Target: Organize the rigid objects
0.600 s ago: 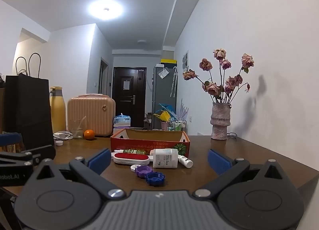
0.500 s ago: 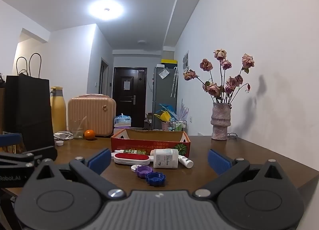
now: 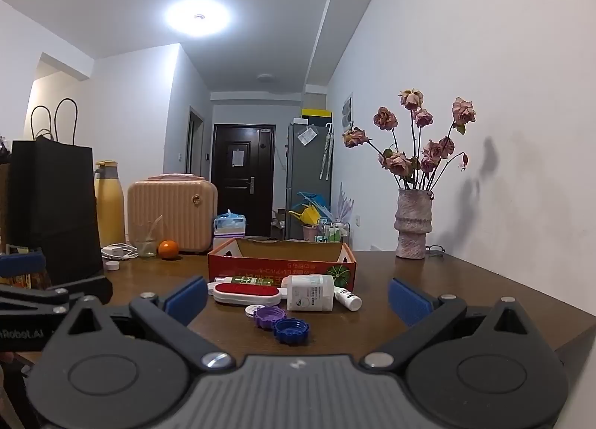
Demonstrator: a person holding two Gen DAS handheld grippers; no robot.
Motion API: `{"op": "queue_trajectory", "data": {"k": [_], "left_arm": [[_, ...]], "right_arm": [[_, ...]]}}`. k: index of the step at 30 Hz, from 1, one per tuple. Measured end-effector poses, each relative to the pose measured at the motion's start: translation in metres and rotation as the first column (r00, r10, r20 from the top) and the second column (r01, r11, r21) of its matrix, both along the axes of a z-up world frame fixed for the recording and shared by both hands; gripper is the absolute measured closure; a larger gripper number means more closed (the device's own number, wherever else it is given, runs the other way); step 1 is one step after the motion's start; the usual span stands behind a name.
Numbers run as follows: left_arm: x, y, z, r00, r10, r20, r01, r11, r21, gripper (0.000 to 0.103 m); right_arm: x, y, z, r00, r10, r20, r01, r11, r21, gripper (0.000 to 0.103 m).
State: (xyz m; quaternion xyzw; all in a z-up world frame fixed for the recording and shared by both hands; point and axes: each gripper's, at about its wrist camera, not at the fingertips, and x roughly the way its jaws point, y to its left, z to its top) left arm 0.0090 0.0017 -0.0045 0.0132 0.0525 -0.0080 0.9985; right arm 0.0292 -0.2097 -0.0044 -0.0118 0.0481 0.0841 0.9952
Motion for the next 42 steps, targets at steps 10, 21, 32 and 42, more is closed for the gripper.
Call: {"op": "queue_trajectory", "data": {"k": [10, 21, 32, 42], "left_arm": [[0.0002, -0.0040, -0.0007, 1.000, -0.008, -0.010, 0.008, 1.000, 0.007, 0.000], [0.0013, -0.0029, -0.0007, 1.000, -0.003, -0.017, 0.003, 1.000, 0.001, 0.000], [0.0012, -0.0035, -0.0005, 1.000, -0.001, -0.014, 0.001, 1.000, 0.005, 0.000], [-0.0001, -0.0060, -0.0013, 1.000, 0.001, -0.008, -0.001, 1.000, 0.011, 0.000]], "right_arm": [[-0.0001, 0.0023, -0.0037, 1.000, 0.007, -0.004, -0.007, 1.000, 0.002, 0.000], [-0.0002, 0.0019, -0.0048, 1.000, 0.004, -0.005, -0.004, 1.000, 0.000, 0.000], [0.0024, 0.0027, -0.0037, 1.000, -0.006, -0.011, 0.006, 1.000, 0.000, 0.000], [0.0017, 0.0012, -0.0061, 1.000, -0.014, -0.013, 0.014, 1.000, 0.004, 0.000]]}}
